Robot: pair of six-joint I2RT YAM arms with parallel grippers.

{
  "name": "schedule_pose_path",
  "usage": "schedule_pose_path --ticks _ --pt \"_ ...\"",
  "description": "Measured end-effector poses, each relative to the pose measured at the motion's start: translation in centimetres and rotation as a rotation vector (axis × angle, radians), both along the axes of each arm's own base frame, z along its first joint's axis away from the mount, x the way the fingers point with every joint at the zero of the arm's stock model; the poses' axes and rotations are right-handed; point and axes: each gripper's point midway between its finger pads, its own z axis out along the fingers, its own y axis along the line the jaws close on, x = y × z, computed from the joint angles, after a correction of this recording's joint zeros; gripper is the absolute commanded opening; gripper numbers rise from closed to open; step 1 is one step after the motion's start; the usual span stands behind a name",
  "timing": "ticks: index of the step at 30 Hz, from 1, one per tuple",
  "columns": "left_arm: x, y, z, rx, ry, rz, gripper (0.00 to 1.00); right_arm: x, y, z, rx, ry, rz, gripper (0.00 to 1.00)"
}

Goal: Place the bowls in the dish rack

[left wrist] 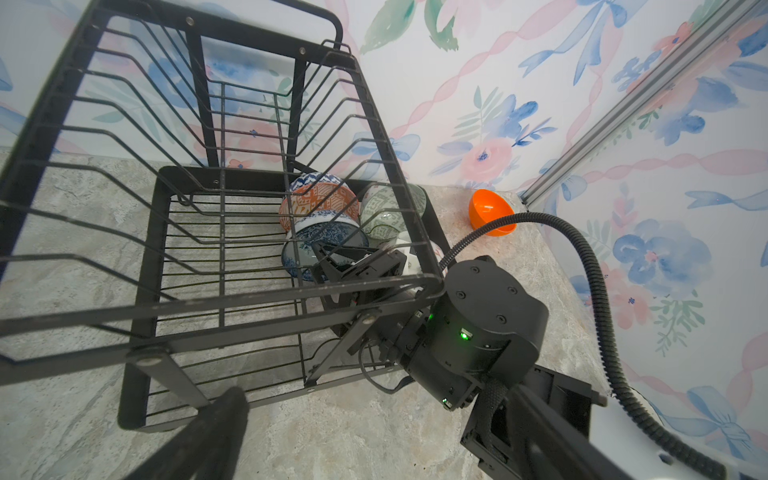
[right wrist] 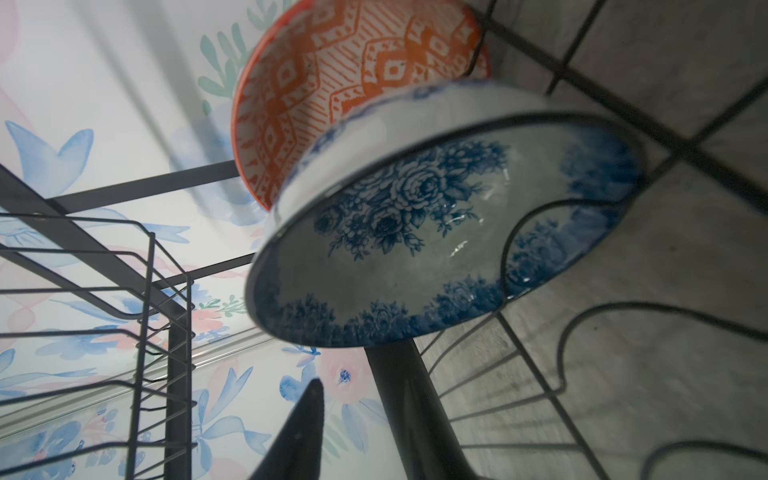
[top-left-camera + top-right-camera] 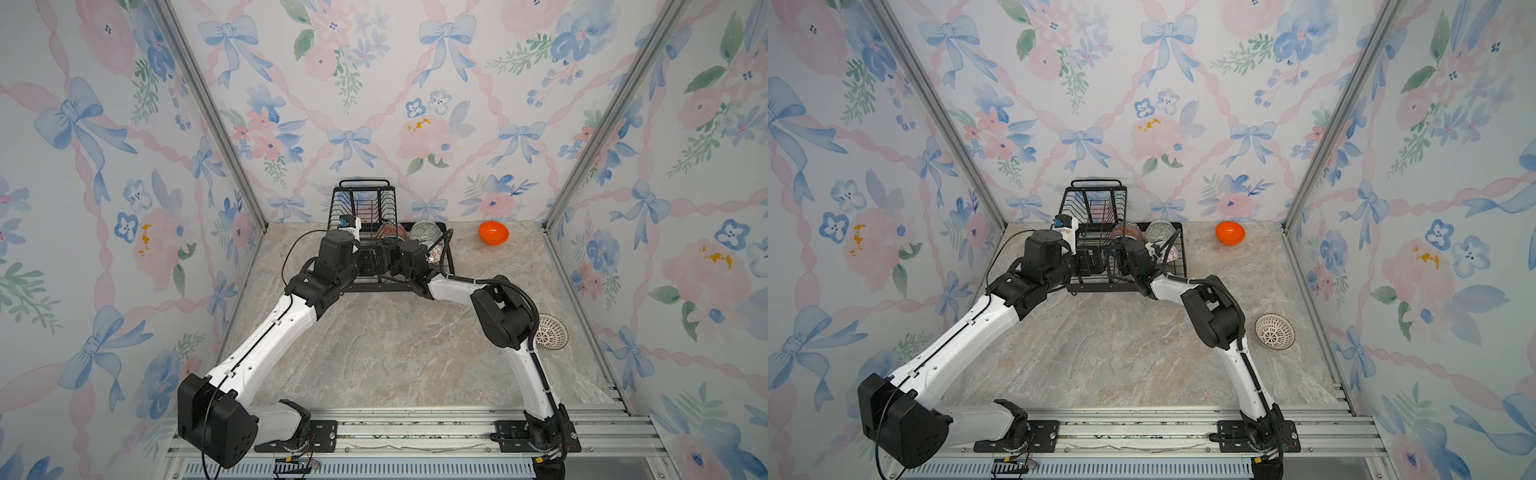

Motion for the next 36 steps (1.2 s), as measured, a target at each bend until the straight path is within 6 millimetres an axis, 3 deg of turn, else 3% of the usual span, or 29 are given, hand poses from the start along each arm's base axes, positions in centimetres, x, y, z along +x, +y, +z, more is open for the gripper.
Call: schedule_pose_path --ticks 4,7,13,20,24,26,36 --pt "0.2 -0.1 -0.4 0.004 0.009 0.000 0.98 -0.2 -1.4 -1.6 -0.029 0.038 -0.012 0.46" --pt "0.3 -0.1 -0.7 0.005 0.016 0.002 0.98 -0.2 -2.5 -1.5 -0.041 0.046 -0.017 0.47" --pt "0.7 -0.3 -0.8 0.000 0.025 0.006 0.98 1.1 -4.8 0.7 -0.035 0.009 -0.044 0.52" --pt "1.0 -0.5 -0.5 -0.014 0.026 0.013 0.98 1.7 -5.9 3.0 -0.044 -0.035 -0.037 0.62" --pt "1.1 -0.5 -0.3 -0.014 0.022 0.016 0.98 1.7 -6.3 4.4 -0.053 -0.060 -0.030 0.78" --pt "1.2 -0.4 -0.2 -0.013 0.020 0.018 0.98 1.6 -6.6 5.0 -0.072 -0.065 -0.020 0.99" --pt "2.0 -0.5 0.7 -0.013 -0.001 0.035 0.98 1.6 -11.5 9.2 -0.187 -0.090 -0.026 0.97"
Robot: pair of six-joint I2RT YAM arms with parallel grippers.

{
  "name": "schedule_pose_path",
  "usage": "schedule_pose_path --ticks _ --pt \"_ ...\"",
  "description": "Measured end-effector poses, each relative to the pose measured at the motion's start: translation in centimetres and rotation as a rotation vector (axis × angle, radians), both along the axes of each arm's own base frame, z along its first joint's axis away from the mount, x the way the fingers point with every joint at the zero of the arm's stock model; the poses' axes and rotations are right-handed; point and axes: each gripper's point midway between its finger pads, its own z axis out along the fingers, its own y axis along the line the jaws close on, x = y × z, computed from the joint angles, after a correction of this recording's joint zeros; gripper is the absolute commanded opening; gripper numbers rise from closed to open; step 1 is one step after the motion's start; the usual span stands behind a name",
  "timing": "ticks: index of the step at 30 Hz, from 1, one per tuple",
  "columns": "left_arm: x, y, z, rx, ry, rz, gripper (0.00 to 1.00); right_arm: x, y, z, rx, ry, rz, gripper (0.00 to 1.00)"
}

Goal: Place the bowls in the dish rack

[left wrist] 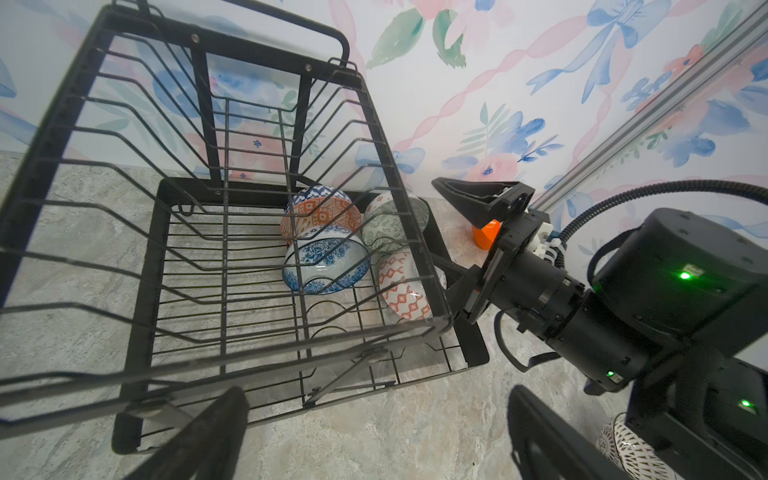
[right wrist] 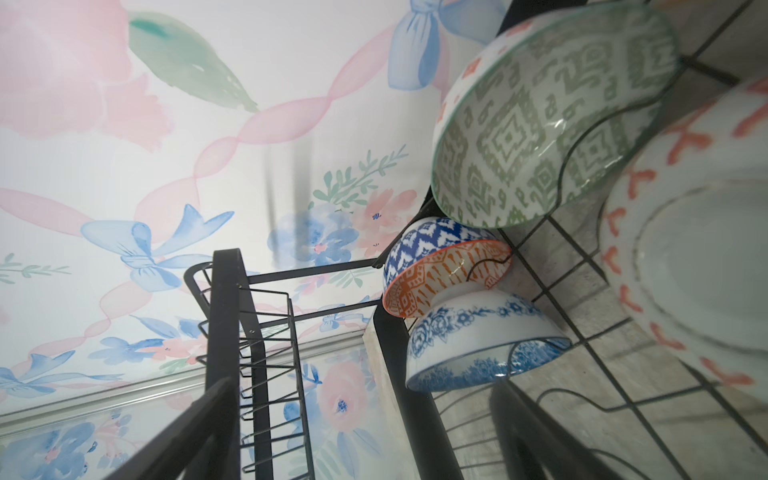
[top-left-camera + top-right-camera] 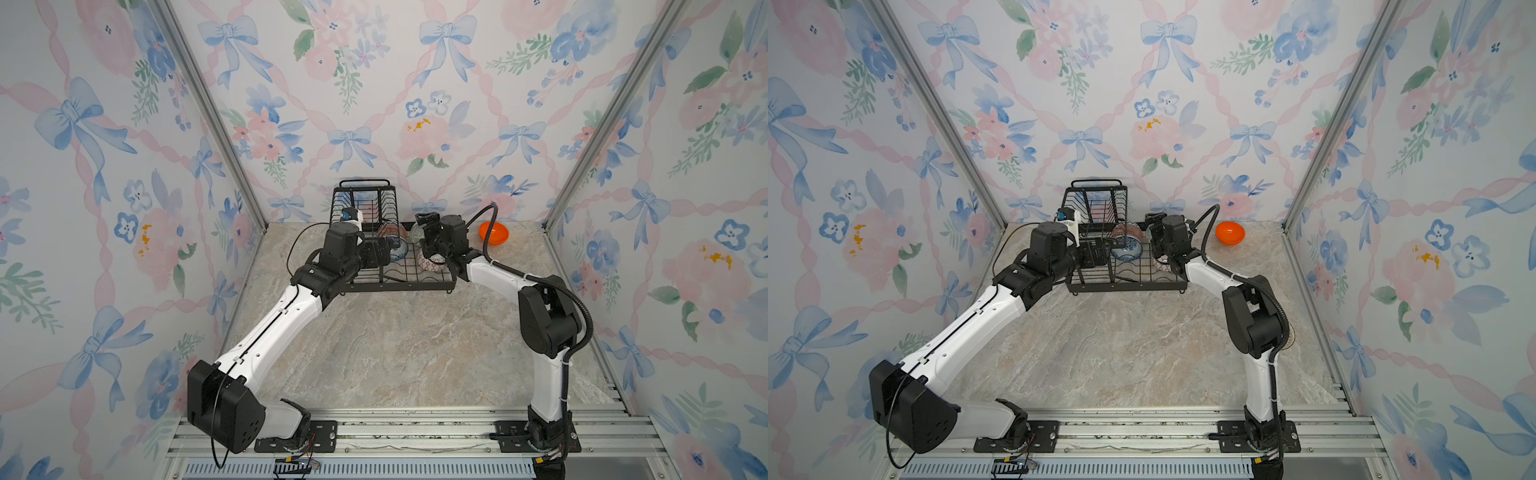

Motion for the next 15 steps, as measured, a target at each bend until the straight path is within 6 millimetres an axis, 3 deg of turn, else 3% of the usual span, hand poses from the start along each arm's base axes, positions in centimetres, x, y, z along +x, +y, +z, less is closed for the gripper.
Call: schedule_pose_path --ticks 3,7,15 --pt "0.3 -0.2 0.1 0.003 -0.003 0.000 0.98 -0.5 -1.3 0.5 -0.038 0.016 0.000 0.97" --pt "0.5 -0.8 0.4 0.009 -0.010 -0.007 0.98 -1.9 -2.7 -0.2 -0.086 0.070 0.011 0.97" --pt "0.0 -3.9 0.4 0.028 -0.017 -0.065 0.98 -5.7 -4.7 -6.3 -0.165 0.260 0.033 0.97"
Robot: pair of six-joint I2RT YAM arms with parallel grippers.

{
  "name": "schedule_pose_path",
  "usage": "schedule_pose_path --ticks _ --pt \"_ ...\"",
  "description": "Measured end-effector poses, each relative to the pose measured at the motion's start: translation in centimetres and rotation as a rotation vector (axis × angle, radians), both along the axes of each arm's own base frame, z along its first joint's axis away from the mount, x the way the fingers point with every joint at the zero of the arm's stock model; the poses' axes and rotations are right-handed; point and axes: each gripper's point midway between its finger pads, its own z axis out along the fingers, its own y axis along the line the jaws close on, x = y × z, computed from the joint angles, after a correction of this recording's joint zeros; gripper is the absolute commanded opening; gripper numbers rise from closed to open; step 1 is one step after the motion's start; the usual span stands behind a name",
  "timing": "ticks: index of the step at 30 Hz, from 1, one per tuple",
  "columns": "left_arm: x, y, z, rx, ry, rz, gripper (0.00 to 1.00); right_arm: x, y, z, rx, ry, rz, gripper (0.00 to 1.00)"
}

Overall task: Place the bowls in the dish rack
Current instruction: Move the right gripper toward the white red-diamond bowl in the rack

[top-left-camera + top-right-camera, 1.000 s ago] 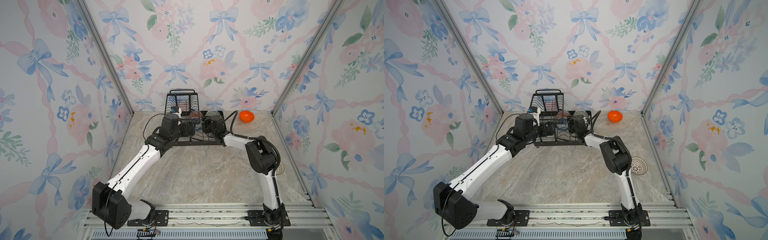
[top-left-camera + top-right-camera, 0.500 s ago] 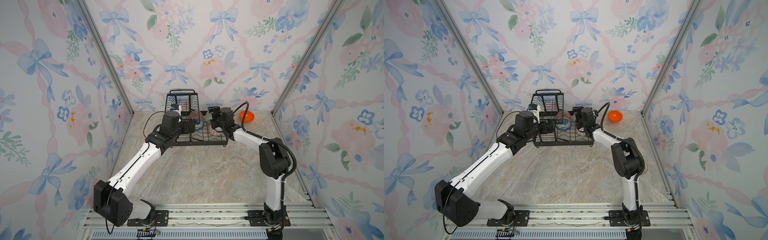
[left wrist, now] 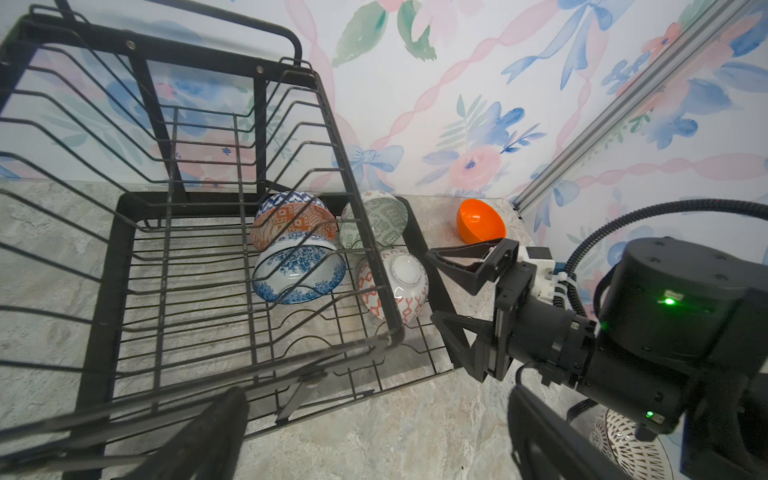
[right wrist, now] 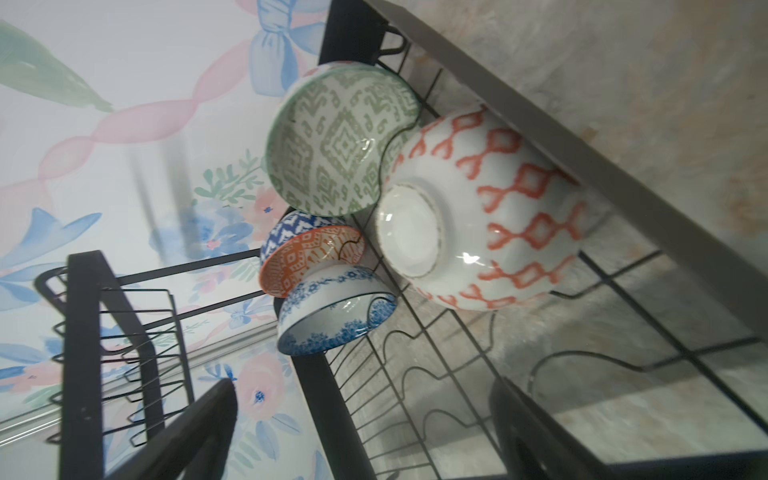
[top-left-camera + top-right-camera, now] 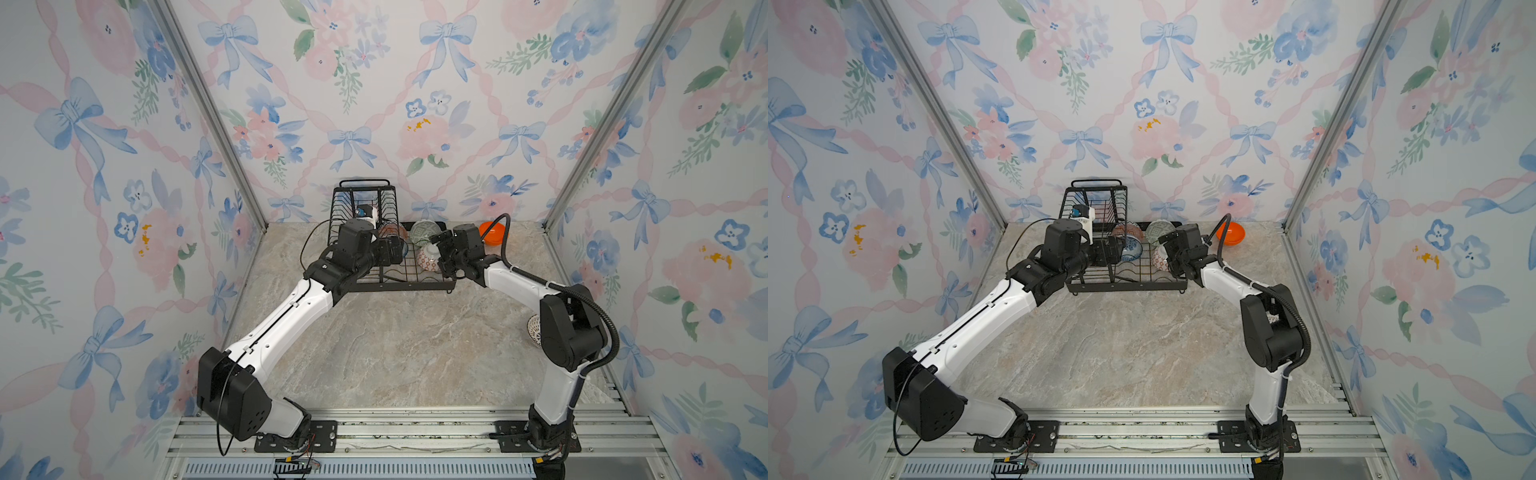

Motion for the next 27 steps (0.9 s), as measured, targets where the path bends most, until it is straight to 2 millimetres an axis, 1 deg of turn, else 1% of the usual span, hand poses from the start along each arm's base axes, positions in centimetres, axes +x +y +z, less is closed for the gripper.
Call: schedule_pose_path --ticks 2,4,10,13,21,27 --pt "-0.2 -1.0 -0.1 0.007 0.000 -0.022 0.98 -0.6 -0.4 -1.2 -0.016 0.039 -0.003 0.97" --pt "-0.4 -1.8 -0.3 0.012 0.002 -0.038 0.98 -1.0 -0.7 -1.9 -0.025 0.066 -0.003 0.97" --pt "-1.0 -3.3 -0.6 0.019 0.007 -0.068 0.98 -0.8 -1.4 -2.1 -0.026 0.075 -0.014 0.97" --pt "-1.0 -3.3 -0.6 0.020 0.006 -0.067 0.98 -0.4 -1.4 -2.4 -0.029 0.082 -0.018 0.97" --pt "-0.9 -3.2 -0.6 0.042 -0.006 -0.067 0.98 0.8 -1.0 -4.1 -0.056 0.131 -0.015 0.97" --pt "-0.9 -3.2 -0.6 0.052 -0.011 -0.072 0.98 1.0 -1.1 -4.4 -0.084 0.157 -0.023 0.97"
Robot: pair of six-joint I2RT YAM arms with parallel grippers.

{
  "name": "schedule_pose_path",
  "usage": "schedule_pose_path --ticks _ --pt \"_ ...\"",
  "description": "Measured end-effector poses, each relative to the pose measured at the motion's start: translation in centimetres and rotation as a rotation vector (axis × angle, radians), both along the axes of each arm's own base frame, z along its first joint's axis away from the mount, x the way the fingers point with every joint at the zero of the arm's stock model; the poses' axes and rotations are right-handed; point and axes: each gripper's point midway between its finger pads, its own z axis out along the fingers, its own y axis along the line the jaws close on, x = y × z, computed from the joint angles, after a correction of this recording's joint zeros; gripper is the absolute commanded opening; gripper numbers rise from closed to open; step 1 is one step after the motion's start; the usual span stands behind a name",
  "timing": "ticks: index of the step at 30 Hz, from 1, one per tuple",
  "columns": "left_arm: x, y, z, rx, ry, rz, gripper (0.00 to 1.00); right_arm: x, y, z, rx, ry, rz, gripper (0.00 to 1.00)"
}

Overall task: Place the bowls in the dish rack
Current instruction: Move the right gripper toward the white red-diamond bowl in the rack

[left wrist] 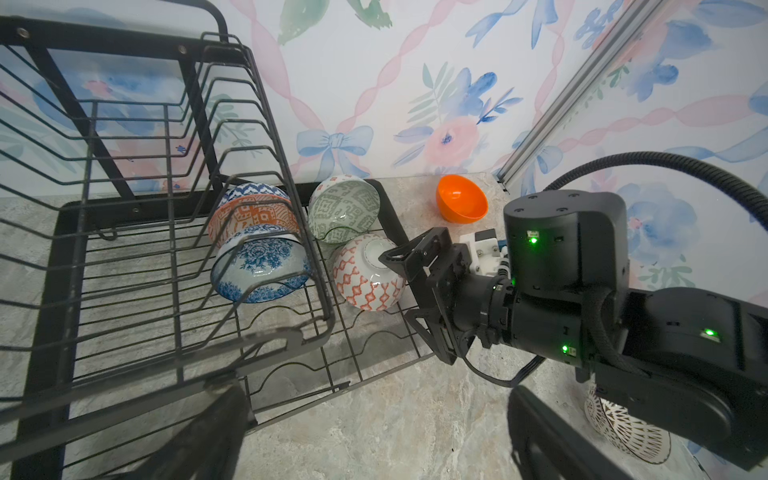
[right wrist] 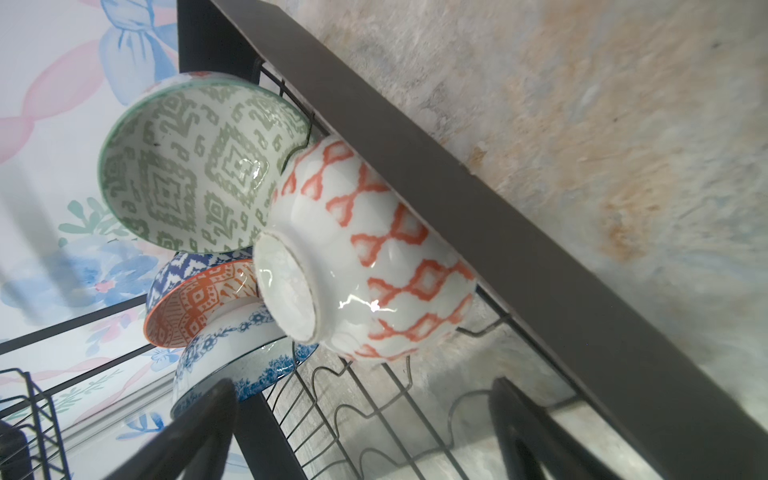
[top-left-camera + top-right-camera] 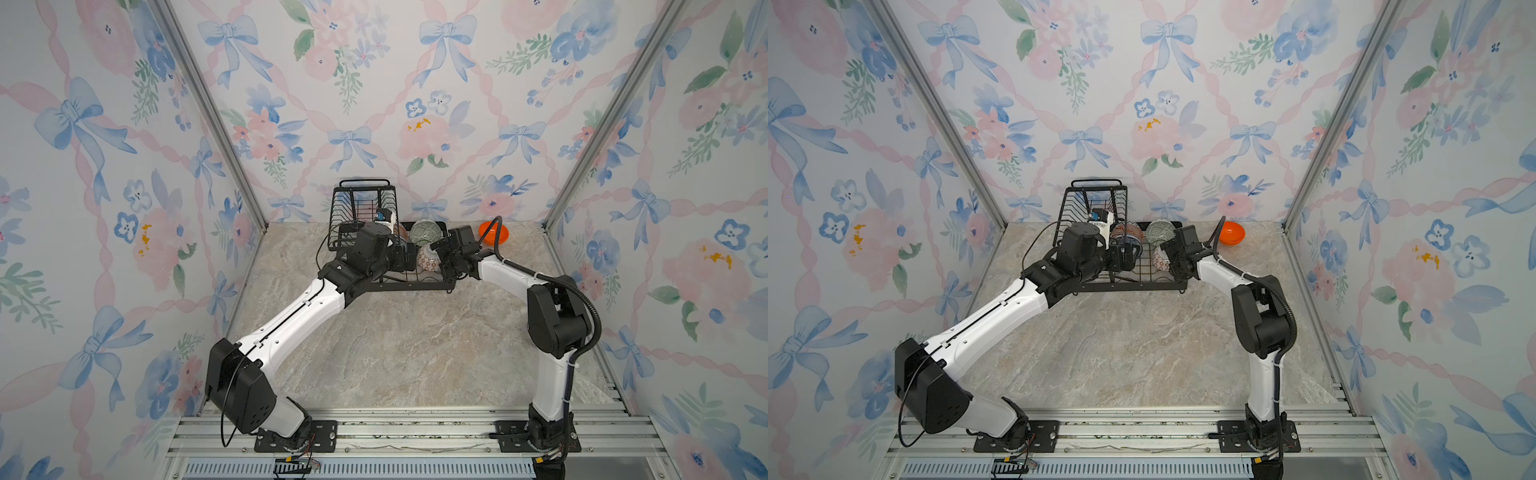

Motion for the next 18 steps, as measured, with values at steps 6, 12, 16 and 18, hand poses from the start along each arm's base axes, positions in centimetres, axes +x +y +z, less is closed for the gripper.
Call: schedule_pose_path --ticks 6,12,16,18 --pt "0.0 0.0 0.0 0.010 -0.006 -0.006 0.98 0.6 0.5 -0.4 -0.029 0.015 -0.003 0.97" --pt "-0.1 0.1 0.0 0.019 -0.010 -0.013 0.98 0.7 1.0 -1.0 -0.087 0.041 -0.023 0.97" --pt "-0.3 0.4 0.0 0.027 -0.015 -0.015 0.98 0.7 1.3 -1.1 -0.120 0.056 -0.043 0.97" --pt "-0.4 0.7 0.0 0.027 -0.016 -0.014 0.98 0.8 1.6 -1.3 -0.127 0.061 -0.050 0.97"
